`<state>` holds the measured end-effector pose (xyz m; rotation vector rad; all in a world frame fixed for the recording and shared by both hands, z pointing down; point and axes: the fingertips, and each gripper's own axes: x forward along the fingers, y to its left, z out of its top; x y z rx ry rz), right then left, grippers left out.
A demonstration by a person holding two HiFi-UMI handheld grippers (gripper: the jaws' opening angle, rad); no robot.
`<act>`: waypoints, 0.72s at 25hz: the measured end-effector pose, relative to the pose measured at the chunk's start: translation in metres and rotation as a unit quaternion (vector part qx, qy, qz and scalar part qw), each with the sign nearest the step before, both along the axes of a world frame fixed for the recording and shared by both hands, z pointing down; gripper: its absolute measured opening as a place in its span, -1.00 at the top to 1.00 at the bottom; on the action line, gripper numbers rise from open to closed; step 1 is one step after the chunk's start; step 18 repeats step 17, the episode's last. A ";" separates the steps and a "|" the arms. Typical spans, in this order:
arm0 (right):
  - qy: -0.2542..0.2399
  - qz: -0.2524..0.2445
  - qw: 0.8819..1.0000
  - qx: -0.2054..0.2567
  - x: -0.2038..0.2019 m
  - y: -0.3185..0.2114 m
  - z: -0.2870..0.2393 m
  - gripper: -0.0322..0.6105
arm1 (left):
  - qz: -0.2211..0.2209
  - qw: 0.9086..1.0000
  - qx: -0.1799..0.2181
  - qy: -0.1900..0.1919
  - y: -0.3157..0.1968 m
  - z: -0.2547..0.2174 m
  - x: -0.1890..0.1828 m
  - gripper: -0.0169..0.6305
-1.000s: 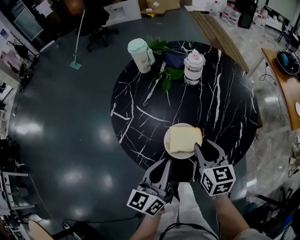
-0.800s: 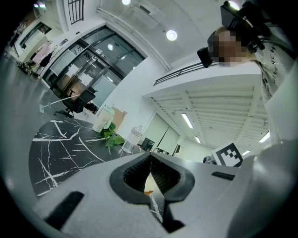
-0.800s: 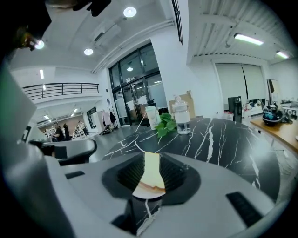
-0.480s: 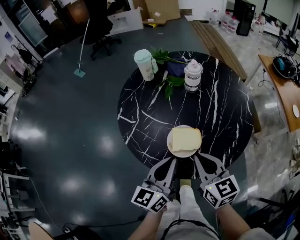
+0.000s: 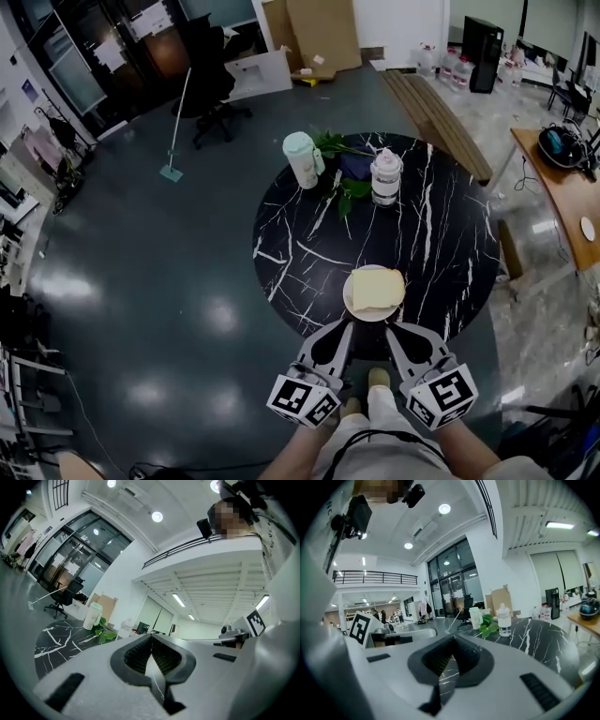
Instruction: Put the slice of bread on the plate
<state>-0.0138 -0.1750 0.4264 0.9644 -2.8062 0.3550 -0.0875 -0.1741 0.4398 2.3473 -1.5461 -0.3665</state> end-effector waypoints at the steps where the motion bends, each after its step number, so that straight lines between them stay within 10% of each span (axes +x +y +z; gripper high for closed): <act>1: -0.001 0.003 1.000 0.003 0.001 0.002 -0.002 0.88 | 0.002 1.000 0.002 0.000 0.002 -0.002 0.001 0.92; 18: -0.014 0.032 0.999 0.027 0.018 0.016 -0.042 0.88 | 0.035 0.999 0.020 -0.007 0.010 -0.034 0.011 0.92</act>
